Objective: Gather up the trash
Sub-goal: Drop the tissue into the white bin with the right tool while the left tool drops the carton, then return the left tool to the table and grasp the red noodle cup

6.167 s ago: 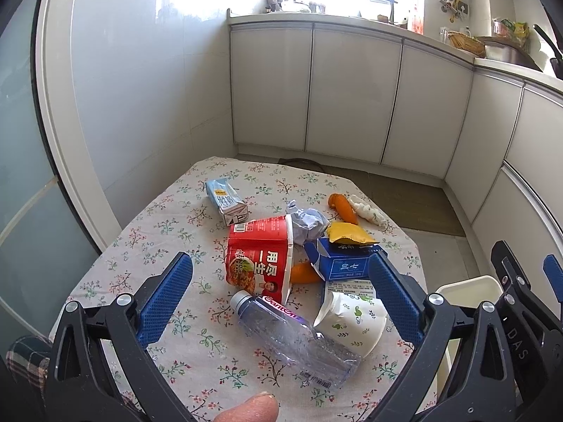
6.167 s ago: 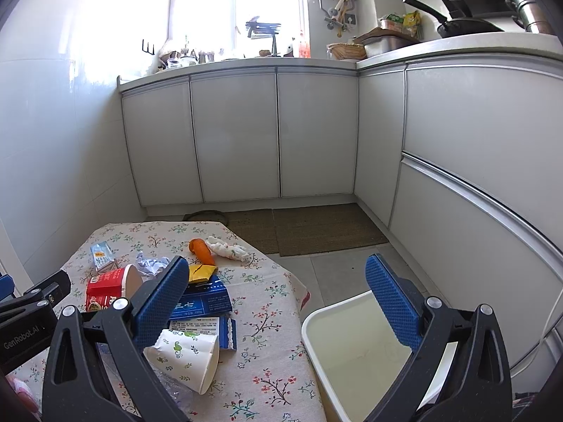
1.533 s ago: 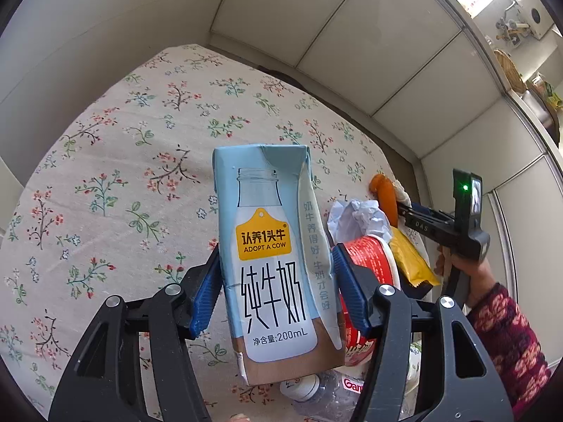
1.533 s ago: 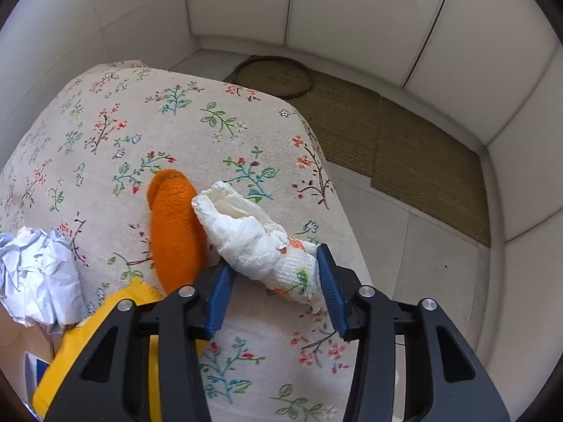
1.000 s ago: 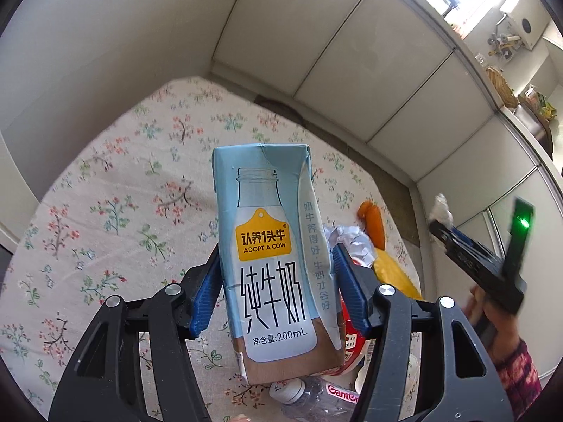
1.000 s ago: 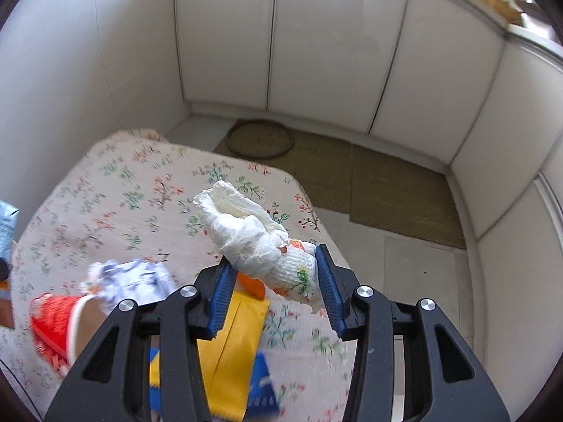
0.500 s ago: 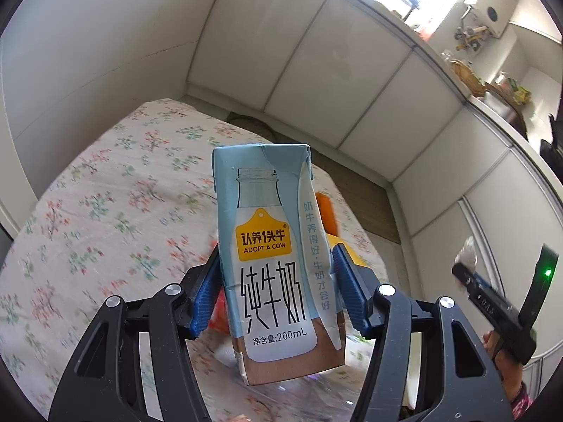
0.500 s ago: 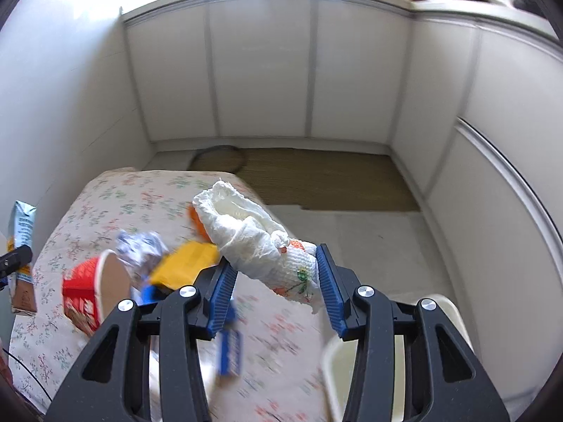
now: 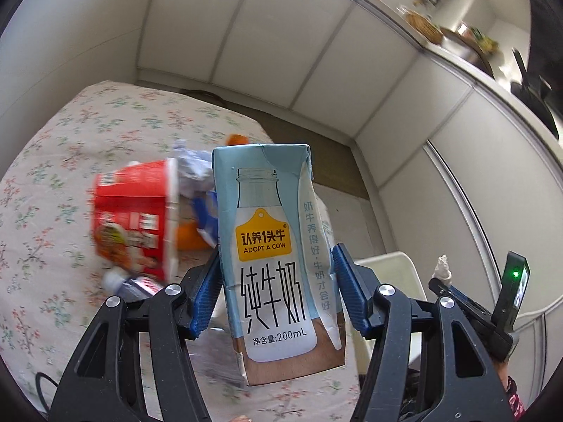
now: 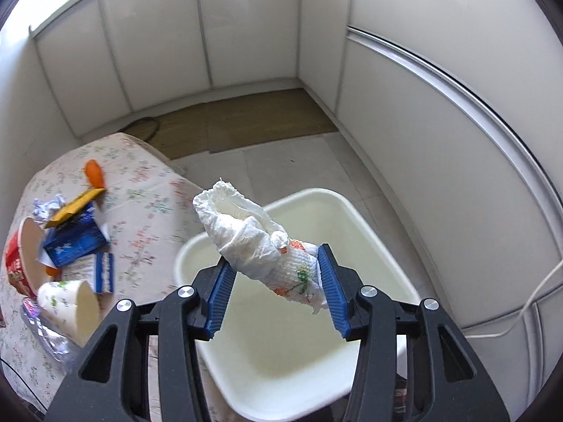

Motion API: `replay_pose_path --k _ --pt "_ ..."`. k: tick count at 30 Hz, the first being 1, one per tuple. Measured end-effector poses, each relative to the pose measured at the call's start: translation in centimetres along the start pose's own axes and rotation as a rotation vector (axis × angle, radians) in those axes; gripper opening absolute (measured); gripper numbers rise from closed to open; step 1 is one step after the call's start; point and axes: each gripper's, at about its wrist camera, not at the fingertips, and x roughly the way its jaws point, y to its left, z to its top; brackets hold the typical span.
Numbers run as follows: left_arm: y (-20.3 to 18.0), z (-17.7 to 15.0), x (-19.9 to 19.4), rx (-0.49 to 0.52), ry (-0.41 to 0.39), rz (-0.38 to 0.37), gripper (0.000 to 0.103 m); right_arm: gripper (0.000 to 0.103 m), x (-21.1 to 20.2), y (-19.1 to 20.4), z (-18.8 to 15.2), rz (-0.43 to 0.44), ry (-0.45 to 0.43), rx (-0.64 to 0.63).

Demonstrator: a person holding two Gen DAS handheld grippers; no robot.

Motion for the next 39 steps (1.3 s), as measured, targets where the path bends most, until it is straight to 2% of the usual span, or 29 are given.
replay_pose_path --k 2,5,7,12,17,26,28,33,37,39 --pt "-1.5 -0.2 0.6 0.023 0.012 -0.010 0.058 0.051 0.7 -1.2 -0.5 -0.008 0.040 0.009" --pt "-3.8 -0.7 1.7 0.060 0.034 -0.024 0.058 0.064 1.1 -2.8 -1.1 -0.005 0.071 0.047" --pt "-5.1 -1.1 2.3 0.083 0.044 -0.029 0.058 0.075 0.7 -3.8 -1.1 -0.014 0.055 0.070" --pt "-8.6 -1.4 4.3 0.138 0.080 -0.049 0.058 0.084 -1.0 -6.4 -0.6 -0.063 -0.032 0.157" --pt "-12.5 -1.8 6.4 0.199 0.106 -0.075 0.058 0.088 -1.8 -9.0 0.1 -0.135 -0.082 0.243" --pt "-17.7 -2.5 11.1 0.249 0.171 -0.142 0.060 0.088 -1.7 -12.2 0.2 -0.208 -0.091 0.324" --pt "-18.2 -2.6 12.1 0.247 0.183 -0.142 0.069 0.088 -1.7 -12.4 0.2 -0.223 -0.097 0.341" --pt "-18.1 -2.6 12.3 0.243 0.162 -0.098 0.077 0.089 -1.5 -12.0 0.3 -0.247 -0.109 0.328" --pt "-17.5 -2.5 11.2 0.282 0.083 0.053 0.082 0.092 -2.0 -10.0 0.4 -0.257 -0.156 0.276" --pt "-17.1 -2.5 10.6 0.293 0.050 0.101 0.084 0.094 -2.2 -8.7 0.5 -0.254 -0.177 0.243"
